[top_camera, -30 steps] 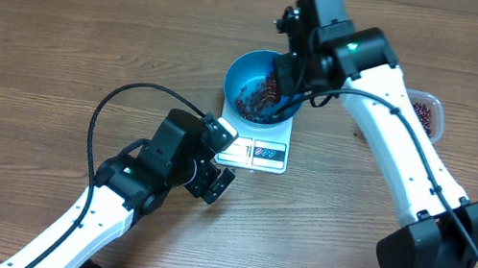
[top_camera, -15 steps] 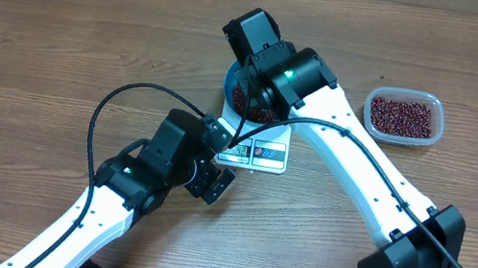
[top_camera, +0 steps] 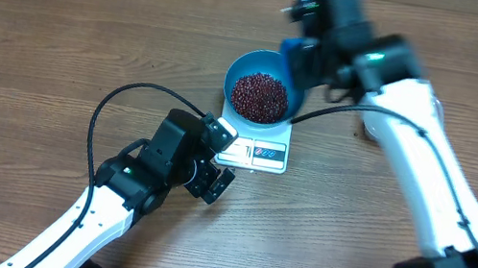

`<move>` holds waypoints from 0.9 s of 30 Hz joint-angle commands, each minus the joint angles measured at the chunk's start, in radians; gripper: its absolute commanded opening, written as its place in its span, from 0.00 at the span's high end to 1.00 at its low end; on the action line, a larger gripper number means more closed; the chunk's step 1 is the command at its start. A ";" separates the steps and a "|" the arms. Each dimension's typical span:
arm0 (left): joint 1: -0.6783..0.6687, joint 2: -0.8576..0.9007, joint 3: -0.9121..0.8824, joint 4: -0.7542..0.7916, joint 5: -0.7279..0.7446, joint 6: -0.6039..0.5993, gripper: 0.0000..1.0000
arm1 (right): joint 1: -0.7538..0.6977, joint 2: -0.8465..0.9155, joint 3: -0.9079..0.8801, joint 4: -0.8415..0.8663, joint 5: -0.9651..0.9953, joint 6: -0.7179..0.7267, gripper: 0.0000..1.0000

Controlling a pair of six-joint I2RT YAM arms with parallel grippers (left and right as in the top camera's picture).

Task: Scoop item into bowl and weigh 150g on scale
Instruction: 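Move the blue scoop back into the bean tub with the right gripper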

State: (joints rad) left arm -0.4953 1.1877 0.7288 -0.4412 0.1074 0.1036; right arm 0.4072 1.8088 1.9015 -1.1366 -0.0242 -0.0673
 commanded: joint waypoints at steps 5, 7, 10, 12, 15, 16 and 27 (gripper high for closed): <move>0.004 0.003 0.001 0.000 -0.006 -0.021 0.00 | -0.380 -0.124 0.030 -0.125 -0.196 0.006 0.96; 0.004 0.003 0.001 0.000 -0.006 -0.021 0.00 | -0.455 -0.108 0.029 -0.168 -0.151 -0.024 0.96; 0.004 0.003 0.001 0.000 -0.006 -0.022 0.00 | -0.511 -0.082 0.005 -0.171 -0.064 -0.035 0.96; 0.004 0.003 0.001 0.000 -0.006 -0.021 0.00 | -0.526 -0.064 -0.023 -0.159 -0.063 -0.046 0.96; 0.004 0.003 0.001 0.000 -0.006 -0.021 0.00 | -0.533 -0.018 -0.069 -0.154 -0.030 -0.046 0.96; 0.004 0.003 0.001 0.000 -0.006 -0.021 0.00 | -0.533 0.005 -0.097 -0.147 0.022 -0.045 0.96; 0.004 0.003 0.001 0.000 -0.006 -0.021 0.01 | -0.533 0.041 -0.277 0.047 0.077 -0.046 0.96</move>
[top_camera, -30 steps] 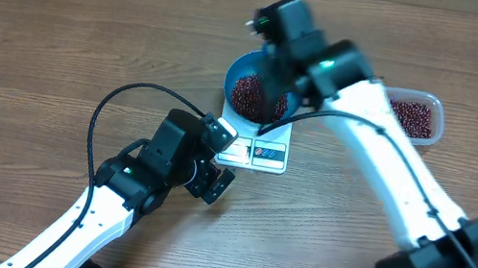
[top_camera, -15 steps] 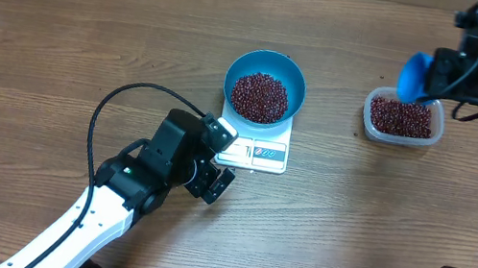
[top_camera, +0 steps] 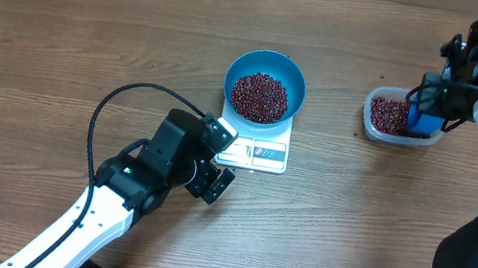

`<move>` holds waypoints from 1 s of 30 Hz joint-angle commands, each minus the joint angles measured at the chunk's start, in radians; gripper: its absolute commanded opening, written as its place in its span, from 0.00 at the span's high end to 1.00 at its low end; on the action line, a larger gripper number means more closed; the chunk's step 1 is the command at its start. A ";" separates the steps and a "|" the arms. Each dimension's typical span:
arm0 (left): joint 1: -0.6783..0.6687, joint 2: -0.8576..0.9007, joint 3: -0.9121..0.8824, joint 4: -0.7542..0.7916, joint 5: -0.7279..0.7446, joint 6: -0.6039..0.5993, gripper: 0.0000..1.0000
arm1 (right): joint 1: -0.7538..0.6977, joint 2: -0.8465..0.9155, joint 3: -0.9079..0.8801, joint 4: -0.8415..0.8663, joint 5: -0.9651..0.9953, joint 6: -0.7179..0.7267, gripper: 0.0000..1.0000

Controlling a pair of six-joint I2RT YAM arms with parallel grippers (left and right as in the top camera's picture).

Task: Scoop item into bowl and weigh 150g on scale
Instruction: 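Move the blue scoop back into the bean tub with the right gripper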

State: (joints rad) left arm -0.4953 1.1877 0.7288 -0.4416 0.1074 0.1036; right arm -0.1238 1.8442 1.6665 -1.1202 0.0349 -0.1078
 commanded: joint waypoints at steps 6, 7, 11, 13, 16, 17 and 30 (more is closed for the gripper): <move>0.004 0.003 0.001 0.001 -0.006 -0.021 0.00 | 0.000 0.015 -0.113 0.091 0.013 -0.005 0.96; 0.004 0.003 0.001 0.001 -0.006 -0.021 0.00 | 0.000 0.015 -0.119 0.091 -0.005 -0.007 0.96; 0.004 0.003 0.001 0.001 -0.006 -0.021 0.00 | 0.000 0.015 -0.145 0.106 -0.037 -0.032 0.96; 0.004 0.003 0.001 0.001 -0.006 -0.021 0.00 | 0.002 0.015 -0.163 0.119 -0.041 -0.032 0.96; 0.004 0.003 0.001 0.001 -0.006 -0.021 0.01 | 0.011 0.015 -0.187 0.125 -0.073 -0.040 0.96; 0.004 0.003 0.001 0.001 -0.006 -0.021 0.01 | 0.016 0.016 -0.188 0.121 -0.100 -0.051 0.96; 0.004 0.003 0.001 0.001 -0.006 -0.021 0.00 | 0.026 0.016 -0.192 0.092 -0.356 -0.058 0.96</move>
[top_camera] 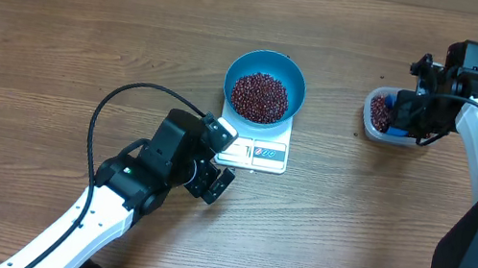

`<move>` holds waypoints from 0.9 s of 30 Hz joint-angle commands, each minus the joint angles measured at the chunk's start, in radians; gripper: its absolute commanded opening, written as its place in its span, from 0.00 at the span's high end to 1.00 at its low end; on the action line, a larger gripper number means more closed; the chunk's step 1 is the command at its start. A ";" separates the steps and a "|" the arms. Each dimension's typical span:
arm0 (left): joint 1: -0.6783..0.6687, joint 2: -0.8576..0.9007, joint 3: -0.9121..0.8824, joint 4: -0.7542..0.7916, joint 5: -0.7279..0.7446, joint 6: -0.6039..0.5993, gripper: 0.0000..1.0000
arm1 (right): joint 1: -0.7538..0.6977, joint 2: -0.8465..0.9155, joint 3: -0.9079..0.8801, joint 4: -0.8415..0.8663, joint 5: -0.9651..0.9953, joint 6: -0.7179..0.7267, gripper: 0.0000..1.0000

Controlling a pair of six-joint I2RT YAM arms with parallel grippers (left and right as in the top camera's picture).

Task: Scoop item into bowl and weigh 150g on scale
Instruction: 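Move the blue scoop back into the bean tub with the right gripper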

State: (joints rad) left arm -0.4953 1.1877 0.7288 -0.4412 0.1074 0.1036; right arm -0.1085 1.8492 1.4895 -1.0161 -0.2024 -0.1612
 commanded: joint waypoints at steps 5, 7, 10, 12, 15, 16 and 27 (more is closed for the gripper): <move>0.004 0.003 0.001 0.000 -0.006 -0.021 0.00 | 0.002 0.011 -0.015 -0.030 -0.185 -0.003 0.96; 0.004 0.003 0.001 0.000 -0.006 -0.021 0.00 | -0.011 0.011 -0.015 -0.029 -0.216 0.004 0.96; 0.004 0.003 0.001 0.000 -0.006 -0.021 0.00 | -0.077 0.011 -0.015 -0.029 -0.307 0.030 0.96; 0.004 0.003 0.001 0.000 -0.006 -0.021 0.00 | -0.109 0.011 -0.015 -0.032 -0.344 0.031 0.96; 0.004 0.003 0.001 0.000 -0.006 -0.021 0.00 | -0.154 0.011 -0.015 -0.038 -0.369 0.034 0.96; 0.004 0.003 0.001 0.000 -0.006 -0.021 0.00 | -0.167 0.011 -0.015 -0.040 -0.369 0.037 0.96; 0.004 0.003 0.001 0.000 -0.006 -0.021 0.00 | -0.320 0.011 -0.015 -0.040 -0.470 0.082 0.96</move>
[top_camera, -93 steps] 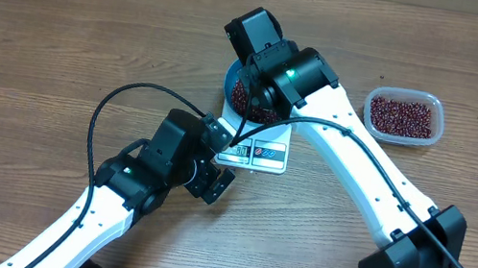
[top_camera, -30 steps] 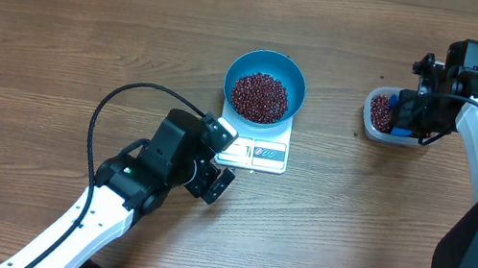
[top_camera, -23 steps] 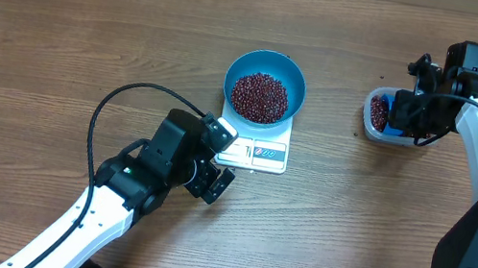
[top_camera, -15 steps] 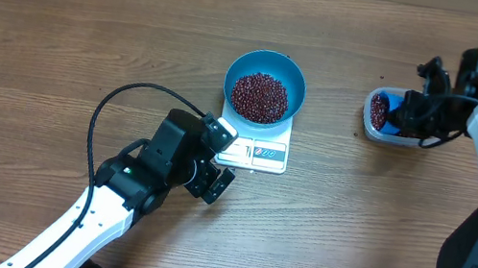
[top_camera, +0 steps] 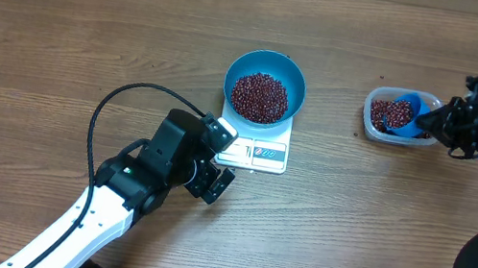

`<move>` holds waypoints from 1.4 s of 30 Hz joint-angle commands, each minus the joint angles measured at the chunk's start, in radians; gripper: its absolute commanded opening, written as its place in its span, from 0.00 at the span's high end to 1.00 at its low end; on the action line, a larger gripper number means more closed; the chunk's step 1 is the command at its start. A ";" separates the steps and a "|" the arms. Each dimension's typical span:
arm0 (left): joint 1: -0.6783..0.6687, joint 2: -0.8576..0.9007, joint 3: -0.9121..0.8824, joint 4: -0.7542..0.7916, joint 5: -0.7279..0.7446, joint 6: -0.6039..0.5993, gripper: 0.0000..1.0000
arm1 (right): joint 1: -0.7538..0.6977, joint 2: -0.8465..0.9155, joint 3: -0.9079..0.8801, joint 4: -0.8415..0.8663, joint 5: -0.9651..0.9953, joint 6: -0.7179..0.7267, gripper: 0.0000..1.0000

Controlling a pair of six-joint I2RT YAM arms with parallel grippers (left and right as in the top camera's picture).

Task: Scoop item into bowl and weigh 150g on scale
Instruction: 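Move the blue scoop back into the bean tub with the right gripper, then scoop red beans from the tub with the right gripper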

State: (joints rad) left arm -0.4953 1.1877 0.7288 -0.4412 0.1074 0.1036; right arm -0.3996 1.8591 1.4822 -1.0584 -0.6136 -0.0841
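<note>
A blue bowl (top_camera: pixel 269 66) holding dark red beans sits on the white scale (top_camera: pixel 255 152) at mid-table. To the right stands a clear tub of beans (top_camera: pixel 384 114). A blue scoop (top_camera: pixel 408 112) rests tilted in the tub's right half, its handle pointing right. My right gripper (top_camera: pixel 444 121) is at the tub's right edge, shut on that handle. My left gripper (top_camera: pixel 214 184) hovers just below and left of the scale with nothing in it. Its fingers are too dark to read as open or shut.
A black cable (top_camera: pixel 117 104) loops from the left arm across the wood table (top_camera: pixel 61 36). The right arm runs along the right edge of the view. A few stray beans lie left of the tub.
My right gripper has drawn back to the right, from over the tub to its right edge. The scoop now shows in the tub, bowl end among the beans. The left arm is unchanged.
First my right gripper held the scoop at the blue bowl's far rim over the scale. Then it was at the tub's right side with the scoop, then directly over the tub, and now at the tub's right edge. The left arm has stayed put throughout.
</note>
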 commanded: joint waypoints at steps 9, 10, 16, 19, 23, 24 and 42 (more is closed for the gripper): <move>0.004 0.003 0.001 0.000 -0.006 -0.021 0.00 | -0.106 0.002 -0.008 -0.040 -0.204 -0.060 0.96; 0.004 0.003 0.001 0.000 -0.006 -0.021 0.00 | -0.109 0.002 -0.008 -0.045 -0.212 -0.071 0.96; 0.004 0.003 0.001 0.000 -0.006 -0.021 0.00 | -0.137 0.001 -0.008 -0.075 -0.297 -0.117 0.96; 0.004 0.003 0.001 0.000 -0.006 -0.021 0.00 | -0.154 0.001 -0.007 -0.086 -0.324 -0.132 0.96; 0.004 0.003 0.001 0.000 -0.006 -0.021 0.00 | -0.161 0.001 0.011 -0.140 -0.414 -0.234 0.96; 0.004 0.003 0.001 0.000 -0.006 -0.021 0.00 | -0.161 0.001 0.018 -0.146 -0.445 -0.240 0.96; 0.004 0.003 0.001 0.000 -0.006 -0.021 0.01 | -0.100 -0.019 0.060 -0.183 -0.690 -0.239 0.96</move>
State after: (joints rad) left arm -0.4953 1.1877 0.7288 -0.4412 0.1074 0.1036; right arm -0.5205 1.8595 1.5043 -1.2457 -1.2533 -0.3111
